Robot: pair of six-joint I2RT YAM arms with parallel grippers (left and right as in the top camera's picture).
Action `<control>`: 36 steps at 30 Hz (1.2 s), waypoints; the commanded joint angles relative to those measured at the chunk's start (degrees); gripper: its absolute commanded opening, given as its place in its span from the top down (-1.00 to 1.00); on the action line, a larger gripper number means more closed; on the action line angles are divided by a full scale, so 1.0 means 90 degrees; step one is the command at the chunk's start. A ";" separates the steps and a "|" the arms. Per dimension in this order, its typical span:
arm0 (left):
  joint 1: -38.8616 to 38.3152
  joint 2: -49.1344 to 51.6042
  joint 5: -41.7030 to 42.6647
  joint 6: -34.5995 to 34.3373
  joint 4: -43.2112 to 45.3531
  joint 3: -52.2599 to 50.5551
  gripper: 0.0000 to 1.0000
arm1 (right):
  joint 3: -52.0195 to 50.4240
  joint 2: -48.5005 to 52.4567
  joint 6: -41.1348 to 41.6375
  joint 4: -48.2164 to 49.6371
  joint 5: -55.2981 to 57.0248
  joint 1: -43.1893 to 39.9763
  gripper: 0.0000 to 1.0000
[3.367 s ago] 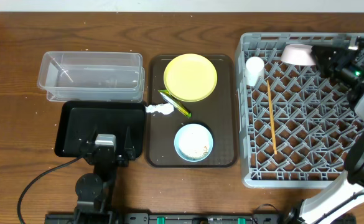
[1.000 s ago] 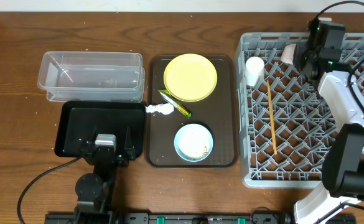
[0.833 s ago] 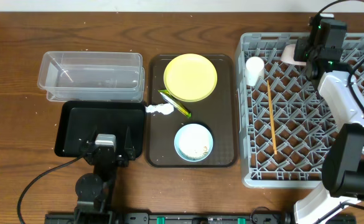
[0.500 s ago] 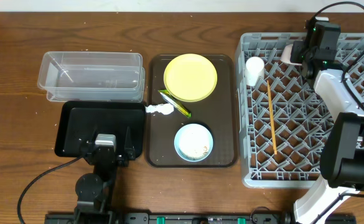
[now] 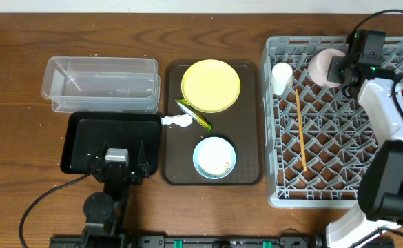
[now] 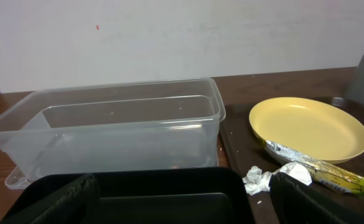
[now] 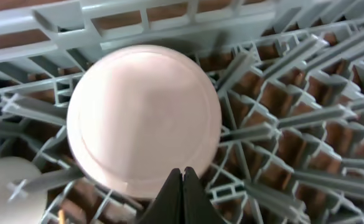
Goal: Sort waste into correct bins and load items into the dishwasher rack
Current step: 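Withdraw the right gripper from the bowl and move to the yellow plate, then grasp the yellow plate's edge with the right gripper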
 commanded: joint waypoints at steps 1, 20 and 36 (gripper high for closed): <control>-0.0024 0.0000 -0.0172 0.0039 -0.0231 -0.0126 -0.80 | -0.0005 -0.0384 0.0262 -0.0046 -0.0449 0.0005 0.93; -0.0024 0.0000 -0.0172 0.0039 -0.0231 -0.0126 -0.79 | -0.0007 -0.2042 -0.0078 -0.1207 -0.3016 0.2863 0.53; -0.0024 0.0000 -0.0172 0.0039 -0.0231 -0.0126 -0.79 | -0.0017 -0.1093 -0.0075 -0.1413 -0.1151 0.5294 0.28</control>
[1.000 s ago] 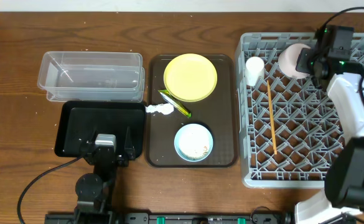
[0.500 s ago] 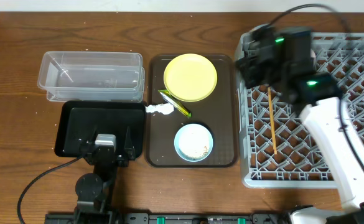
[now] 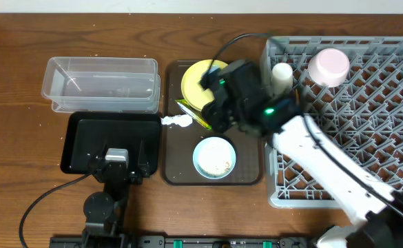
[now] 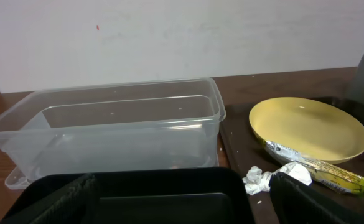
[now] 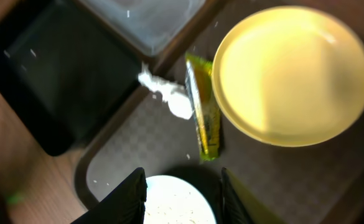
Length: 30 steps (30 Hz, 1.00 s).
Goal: Sort waste into correct bins and load items into the dishwasher rack
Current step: 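Grasp the yellow plate's edge with the right gripper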
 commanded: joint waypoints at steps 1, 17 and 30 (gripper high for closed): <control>-0.0024 0.0000 -0.0175 0.0039 -0.0228 -0.0126 -0.79 | -0.0002 0.0296 -0.0044 0.0002 0.0658 0.0272 0.28; -0.0024 0.0000 -0.0175 0.0039 -0.0228 -0.0126 -0.79 | -0.0002 0.1554 -0.0041 0.0350 0.1073 0.0850 0.24; -0.0024 0.0000 -0.0175 0.0039 -0.0228 -0.0126 -0.79 | -0.0002 0.1603 -0.0039 0.0889 0.2885 0.0374 0.34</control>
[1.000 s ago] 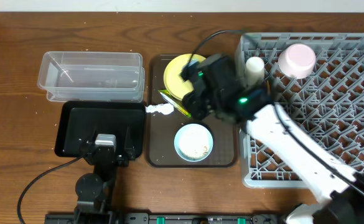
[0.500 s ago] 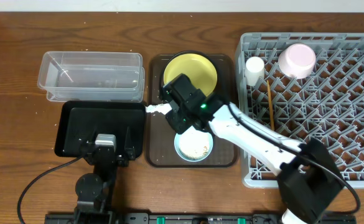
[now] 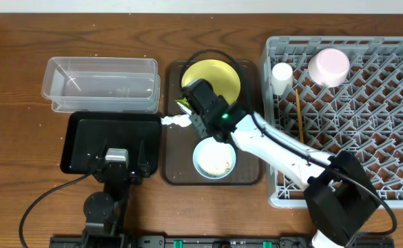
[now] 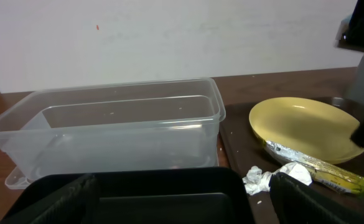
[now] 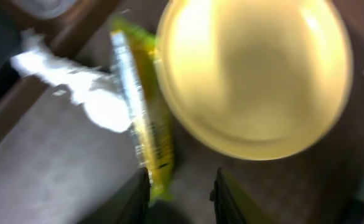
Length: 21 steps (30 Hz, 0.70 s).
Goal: Sort waste into correct bins and load items into the dishwasher rack
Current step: 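Grasp the yellow plate's edge with the right gripper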
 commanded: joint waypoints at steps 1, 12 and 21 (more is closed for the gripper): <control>-0.0024 0.0000 -0.0175 0.0039 -0.0228 -0.0126 -0.79 | 0.0007 0.0104 -0.0036 0.0034 0.0350 -0.0316 0.34; -0.0024 0.0000 -0.0175 0.0039 -0.0228 -0.0126 -0.79 | 0.0007 0.0886 -0.0709 0.0109 -0.0532 -0.0607 0.28; -0.0024 0.0000 -0.0175 0.0039 -0.0228 -0.0126 -0.79 | 0.0007 0.1277 -0.0874 0.0279 -0.0481 -0.0619 0.32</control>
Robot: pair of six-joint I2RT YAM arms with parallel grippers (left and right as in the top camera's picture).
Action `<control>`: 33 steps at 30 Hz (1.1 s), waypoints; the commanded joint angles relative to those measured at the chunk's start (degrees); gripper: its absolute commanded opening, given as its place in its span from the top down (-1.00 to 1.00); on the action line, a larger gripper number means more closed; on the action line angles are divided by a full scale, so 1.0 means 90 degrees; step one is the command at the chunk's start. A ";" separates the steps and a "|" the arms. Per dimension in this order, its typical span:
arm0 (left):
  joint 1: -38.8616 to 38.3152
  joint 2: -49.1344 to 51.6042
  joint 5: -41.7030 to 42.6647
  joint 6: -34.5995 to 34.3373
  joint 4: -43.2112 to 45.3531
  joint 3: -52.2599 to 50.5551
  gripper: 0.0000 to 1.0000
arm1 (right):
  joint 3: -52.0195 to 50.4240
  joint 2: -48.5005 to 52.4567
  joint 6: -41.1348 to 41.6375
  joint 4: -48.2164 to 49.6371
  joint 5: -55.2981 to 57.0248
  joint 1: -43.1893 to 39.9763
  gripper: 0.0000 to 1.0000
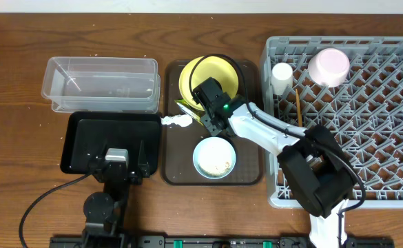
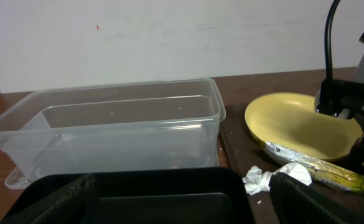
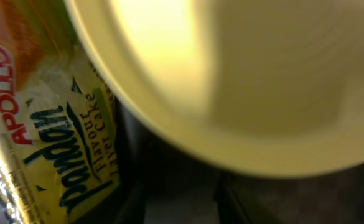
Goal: Sort waste into correct bins and load items into the dishwasher rack
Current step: 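Grasp the yellow plate's edge with the right gripper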
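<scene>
A yellow plate (image 1: pixel 208 74) lies at the back of the brown tray (image 1: pixel 249 172). My right gripper (image 1: pixel 212 109) is low at the plate's near rim. In the right wrist view the yellow plate (image 3: pixel 231 68) fills the top, and the open gripper (image 3: pixel 182 196) has its dark fingers (image 3: pixel 138 202) just under the rim. A green-yellow snack wrapper (image 1: pixel 191 114) and a crumpled tissue (image 1: pixel 176 121) lie to its left. A white bowl (image 1: pixel 215 157) with crumbs sits at the tray's front. My left gripper (image 2: pixel 182 208) stands open over the black bin (image 1: pixel 84 138).
A clear plastic bin (image 1: pixel 101 84) stands behind the black one. The grey dishwasher rack (image 1: pixel 387 186) on the right holds a pink bowl (image 1: pixel 328 65), a white cup (image 1: pixel 281 76) and a chopstick (image 1: pixel 300 124). My right arm stretches from the rack side across the tray.
My right gripper has dropped from above the wrapper and plate to the plate's near rim. The plate has shifted slightly to the left. The left arm has not moved.
My right gripper was shut above the pink bowl in the rack. Then it was open high over the tray, with the pink bowl left in the rack. Then it was lower, over the wrapper and plate, and now it is at the plate's rim.
</scene>
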 commanded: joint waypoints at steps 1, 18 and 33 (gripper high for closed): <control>-0.0024 0.0000 -0.0175 0.0039 -0.0231 -0.0126 -0.79 | 0.0007 0.0036 -0.0148 0.0102 0.0012 -0.0041 0.38; -0.0024 0.0000 -0.0175 0.0039 -0.0231 -0.0126 -0.80 | 0.0015 -0.0119 -0.0053 -0.0109 0.0005 -0.0015 0.37; -0.0024 0.0000 -0.0175 0.0039 -0.0231 -0.0126 -0.80 | 0.0015 -0.0826 0.2883 -0.0102 -0.0284 -0.0777 0.51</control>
